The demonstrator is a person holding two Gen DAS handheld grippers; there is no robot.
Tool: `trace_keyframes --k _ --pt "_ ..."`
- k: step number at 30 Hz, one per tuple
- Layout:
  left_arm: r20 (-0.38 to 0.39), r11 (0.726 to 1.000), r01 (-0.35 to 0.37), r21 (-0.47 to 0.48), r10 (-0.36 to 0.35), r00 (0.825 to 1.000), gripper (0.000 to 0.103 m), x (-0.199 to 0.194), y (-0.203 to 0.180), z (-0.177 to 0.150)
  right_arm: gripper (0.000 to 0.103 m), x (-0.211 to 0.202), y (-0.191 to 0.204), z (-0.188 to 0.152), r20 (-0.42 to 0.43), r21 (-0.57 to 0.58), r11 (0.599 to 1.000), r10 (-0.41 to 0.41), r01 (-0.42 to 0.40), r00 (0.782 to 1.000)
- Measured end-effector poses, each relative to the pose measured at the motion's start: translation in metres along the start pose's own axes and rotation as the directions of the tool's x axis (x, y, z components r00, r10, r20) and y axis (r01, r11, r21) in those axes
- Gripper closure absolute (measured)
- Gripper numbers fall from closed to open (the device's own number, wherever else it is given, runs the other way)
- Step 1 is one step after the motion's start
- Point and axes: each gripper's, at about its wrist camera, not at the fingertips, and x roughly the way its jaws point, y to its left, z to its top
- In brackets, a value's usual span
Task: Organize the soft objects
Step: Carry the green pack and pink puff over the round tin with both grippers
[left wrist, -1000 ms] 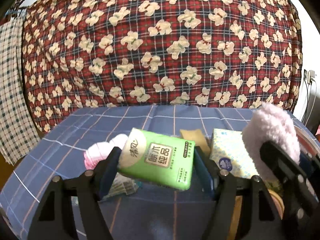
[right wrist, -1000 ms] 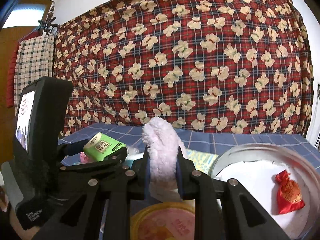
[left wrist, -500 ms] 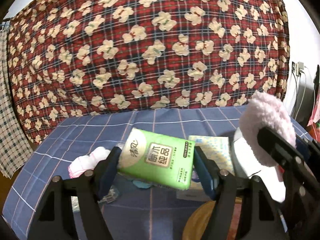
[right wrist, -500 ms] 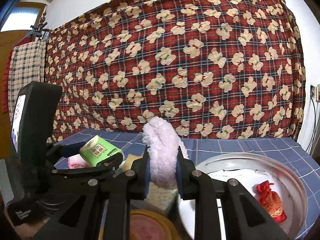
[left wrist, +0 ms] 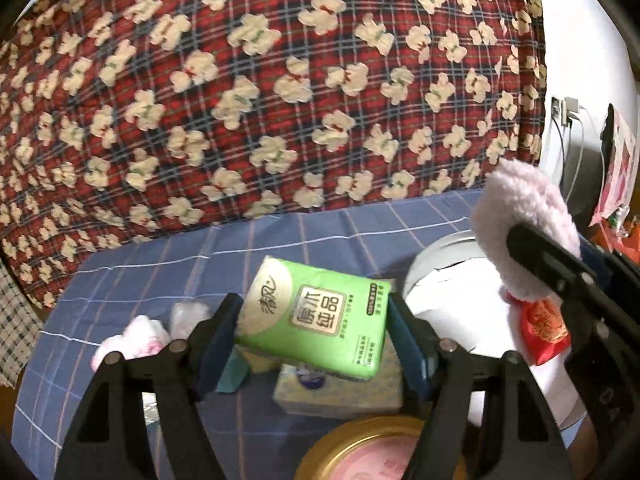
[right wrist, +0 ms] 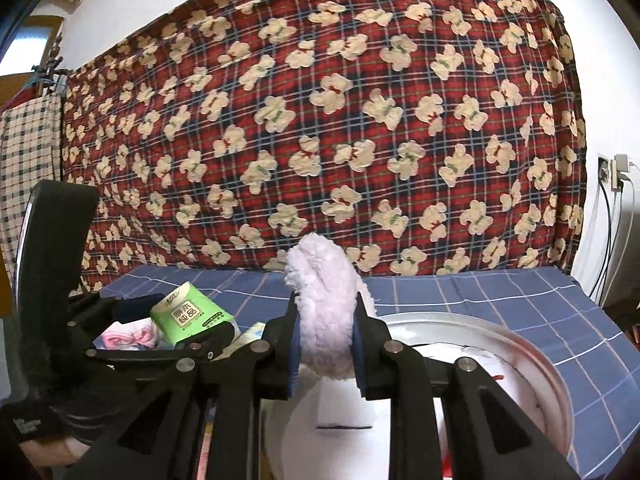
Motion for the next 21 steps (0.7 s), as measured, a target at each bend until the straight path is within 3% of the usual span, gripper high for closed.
trace_keyframes --k 17,21 --pt "-0.089 0.99 0.081 0.115 -0.071 0.993 0.031 0.017 -0.06 0.02 0.078 0.015 -0.081 0.007 -0.132 0.091 0.992 -0.071 0.083 0.989" --pt "-0.144 0.985 0.14 0.102 -0.124 0.982 0.031 0.024 -0.069 0.022 0.078 0.019 -0.099 0.005 -0.176 0.112 0.989 -0.074 0.095 0.982"
